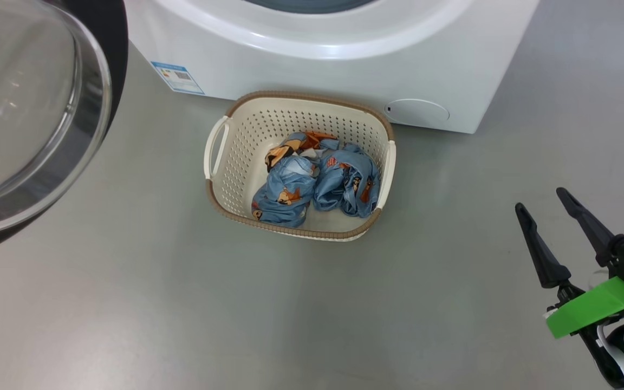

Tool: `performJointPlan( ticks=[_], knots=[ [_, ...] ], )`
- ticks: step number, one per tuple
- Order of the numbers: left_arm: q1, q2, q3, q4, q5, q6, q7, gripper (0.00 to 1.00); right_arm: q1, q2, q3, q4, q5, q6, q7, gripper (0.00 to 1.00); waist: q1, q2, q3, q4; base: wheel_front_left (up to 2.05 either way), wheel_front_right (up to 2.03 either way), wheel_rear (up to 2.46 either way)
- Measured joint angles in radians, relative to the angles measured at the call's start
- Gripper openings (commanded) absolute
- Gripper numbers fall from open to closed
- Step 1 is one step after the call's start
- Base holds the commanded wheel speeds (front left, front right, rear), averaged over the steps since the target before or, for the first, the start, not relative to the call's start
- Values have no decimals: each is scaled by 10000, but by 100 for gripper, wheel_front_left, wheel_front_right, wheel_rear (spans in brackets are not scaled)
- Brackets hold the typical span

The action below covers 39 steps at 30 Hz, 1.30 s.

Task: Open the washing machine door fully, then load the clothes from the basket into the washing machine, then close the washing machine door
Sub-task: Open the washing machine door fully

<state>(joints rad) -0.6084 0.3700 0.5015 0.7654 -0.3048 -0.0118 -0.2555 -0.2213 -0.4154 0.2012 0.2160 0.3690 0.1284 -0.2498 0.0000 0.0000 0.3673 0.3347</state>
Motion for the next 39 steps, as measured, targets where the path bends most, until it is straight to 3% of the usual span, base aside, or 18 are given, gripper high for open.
performJointPlan(
  ticks=[18,33,36,38,39],
  knots=[
    [-895,194,961,765,1009,-384,0,0,-384,-194,86,-8,0,0,0,100,0,0,384,-121,0,0,0],
    [-96,-431,1496,12,1214,-1083,0,3,-319,119,242,134,0,0,0,100,0,0,-511,-113,0,0,0],
    [366,-650,1503,-301,1214,-1127,0,31,-198,211,240,140,0,0,0,100,0,0,-730,-115,0,0,0],
    [662,-800,1484,-470,1212,-1162,0,56,-69,263,238,173,12,0,0,100,0,0,-870,-118,0,0,0],
    [800,-861,1457,-560,1204,-1162,0,75,-45,297,234,180,29,0,0,100,0,0,-935,-120,0,0,0]
  ],
)
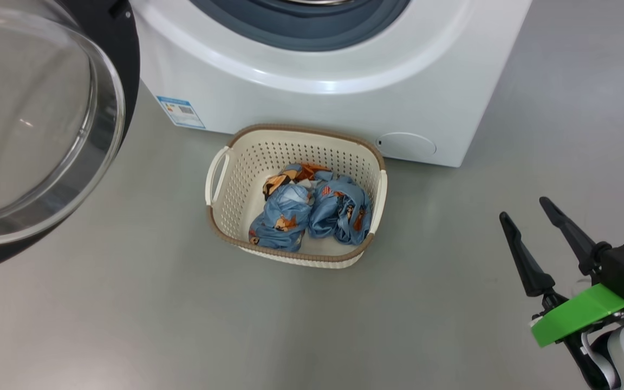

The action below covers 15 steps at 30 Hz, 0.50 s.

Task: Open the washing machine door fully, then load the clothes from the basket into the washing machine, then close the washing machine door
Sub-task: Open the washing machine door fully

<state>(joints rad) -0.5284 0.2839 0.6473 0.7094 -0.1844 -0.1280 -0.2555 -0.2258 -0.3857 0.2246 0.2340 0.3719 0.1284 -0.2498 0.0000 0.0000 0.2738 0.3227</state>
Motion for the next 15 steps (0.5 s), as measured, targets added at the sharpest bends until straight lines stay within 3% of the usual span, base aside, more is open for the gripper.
performJointPlan(
  ticks=[2,3,8,15],
  knots=[
    [259,-111,-280,-215,-111,0,0,97,84,40,-6,0,0,0,0,100,0,0,-121,-5,0,0,0],
    [408,-165,-453,-339,-205,0,0,100,130,56,-6,-2,0,0,0,100,0,0,-178,-11,0,0,0],
    [1524,-462,-1655,-1279,-901,-2,2,100,171,151,-48,-12,0,0,0,100,0,0,-439,-116,0,0,0],
    [2469,-901,-2650,-2569,-978,-2,0,100,413,349,-205,-40,0,0,0,100,0,0,-613,-403,0,0,0]
  ],
)
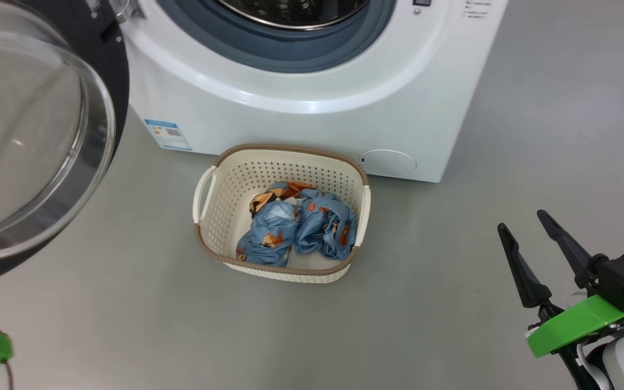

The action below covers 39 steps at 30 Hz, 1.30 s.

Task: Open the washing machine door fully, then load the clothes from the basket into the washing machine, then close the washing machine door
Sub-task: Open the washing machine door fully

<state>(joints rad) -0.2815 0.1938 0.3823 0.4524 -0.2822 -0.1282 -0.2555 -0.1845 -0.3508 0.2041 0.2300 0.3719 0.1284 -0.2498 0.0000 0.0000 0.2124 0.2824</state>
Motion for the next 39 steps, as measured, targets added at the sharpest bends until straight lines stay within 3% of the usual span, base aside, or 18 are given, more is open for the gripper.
performJointPlan(
  ticks=[5,16,39],
  knots=[
    [367,-228,-625,-606,127,0,2,100,129,84,-38,-12,0,0,0,100,0,0,-93,-282,0,0,0],
    [1108,-148,-2017,-1653,-21,0,2,100,143,364,-119,-21,0,0,0,100,0,0,-221,-1048,0,0,0],
    [2005,10,-3147,-2621,-435,0,2,100,595,688,-353,-58,0,0,0,100,0,0,-534,-3115,0,0,0]
  ],
)
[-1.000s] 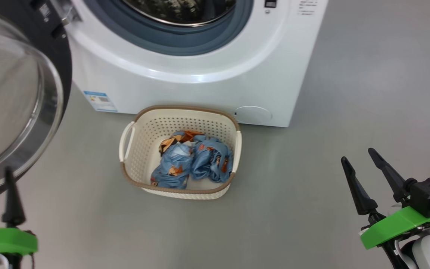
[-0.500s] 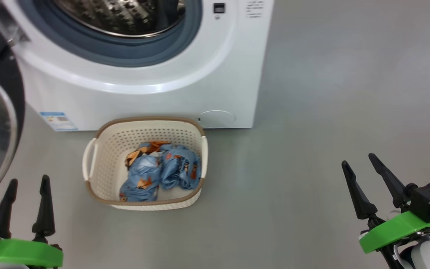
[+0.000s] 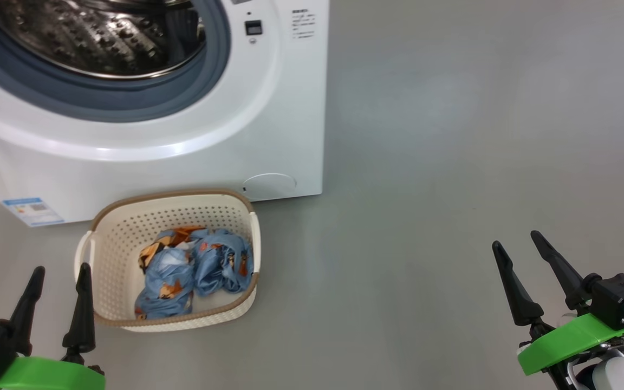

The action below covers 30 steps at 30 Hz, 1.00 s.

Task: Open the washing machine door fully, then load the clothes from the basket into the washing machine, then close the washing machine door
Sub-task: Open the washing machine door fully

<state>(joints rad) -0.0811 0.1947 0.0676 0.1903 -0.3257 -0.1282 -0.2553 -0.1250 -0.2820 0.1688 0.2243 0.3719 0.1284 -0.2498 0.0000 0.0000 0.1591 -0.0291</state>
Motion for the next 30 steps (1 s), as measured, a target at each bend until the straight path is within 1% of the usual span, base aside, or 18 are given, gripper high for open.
performJointPlan(
  ticks=[6,13,18,30],
  knots=[
    [96,-31,-75,-100,-84,0,0,100,6,38,-27,0,0,0,0,100,0,0,-110,-360,0,0,0],
    [267,-217,-40,-127,-284,0,0,100,158,128,-33,-8,0,0,0,100,0,0,-222,-623,0,0,0],
    [404,-226,-61,-155,-433,0,0,100,192,255,-38,-35,0,0,0,100,0,0,-260,-705,0,0,0],
    [430,-412,111,-176,-823,0,0,100,343,282,-121,-54,0,0,0,100,0,1,-356,-785,0,0,0]
  ],
)
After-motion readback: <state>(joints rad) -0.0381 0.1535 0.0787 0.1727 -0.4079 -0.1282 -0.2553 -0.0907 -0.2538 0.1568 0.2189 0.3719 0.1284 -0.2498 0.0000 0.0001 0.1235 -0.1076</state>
